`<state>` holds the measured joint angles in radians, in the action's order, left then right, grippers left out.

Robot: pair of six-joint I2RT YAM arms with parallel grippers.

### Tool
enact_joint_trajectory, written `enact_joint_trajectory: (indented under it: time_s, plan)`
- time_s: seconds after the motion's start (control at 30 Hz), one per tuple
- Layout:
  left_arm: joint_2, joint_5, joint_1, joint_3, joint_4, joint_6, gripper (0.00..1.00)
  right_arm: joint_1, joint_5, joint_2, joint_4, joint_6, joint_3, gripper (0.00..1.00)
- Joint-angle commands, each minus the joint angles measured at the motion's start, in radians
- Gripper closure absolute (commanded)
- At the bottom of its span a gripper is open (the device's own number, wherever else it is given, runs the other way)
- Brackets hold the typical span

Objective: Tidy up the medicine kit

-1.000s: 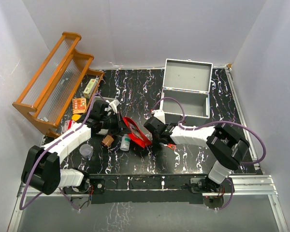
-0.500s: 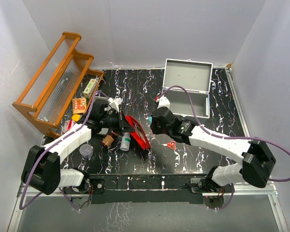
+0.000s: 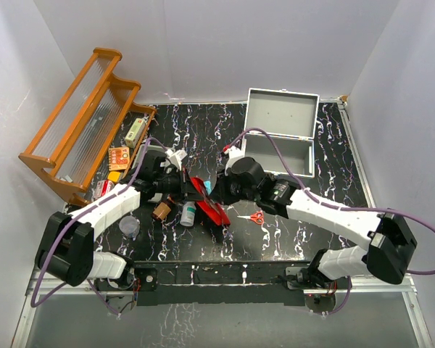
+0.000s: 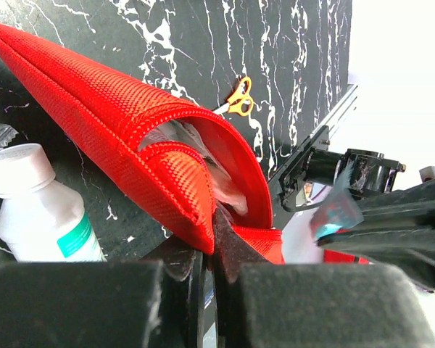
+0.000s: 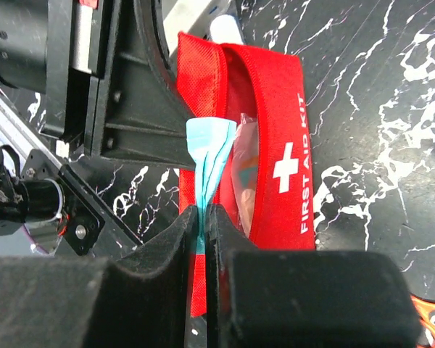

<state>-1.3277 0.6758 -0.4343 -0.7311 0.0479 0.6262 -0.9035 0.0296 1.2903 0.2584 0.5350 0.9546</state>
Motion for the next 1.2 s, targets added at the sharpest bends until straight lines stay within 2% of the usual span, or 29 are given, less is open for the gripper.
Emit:
enact_joint_trajectory:
  time_s: [0.0, 0.2, 0.57, 0.8, 0.93, 1.17]
  plan:
    - [0.001, -0.001, -0.005, -0.055, 0.057, -0.031, 1.0, -0.011, 0.063, 0.034, -0.054, -0.03, 0.039, 0.93]
    - [0.007, -0.004, -0.004, -0.057, 0.073, -0.046, 1.0, -0.017, 0.079, 0.098, -0.009, -0.06, 0.089, 0.92]
    - [0.011, -0.019, -0.004, -0.066, 0.113, -0.073, 1.0, -0.018, -0.002, 0.235, 0.112, -0.104, 0.229, 0.91]
    - [0.018, -0.026, -0.004, -0.074, 0.128, -0.082, 1.0, -0.018, -0.002, 0.282, 0.137, -0.121, 0.277, 0.89]
    - [0.021, -0.031, -0.004, -0.077, 0.129, -0.082, 1.0, -0.019, -0.055, 0.303, 0.165, -0.125, 0.299, 0.89]
    - [0.02, -0.033, -0.005, -0.081, 0.141, -0.089, 1.0, -0.02, -0.121, 0.335, 0.178, -0.102, 0.33, 0.82]
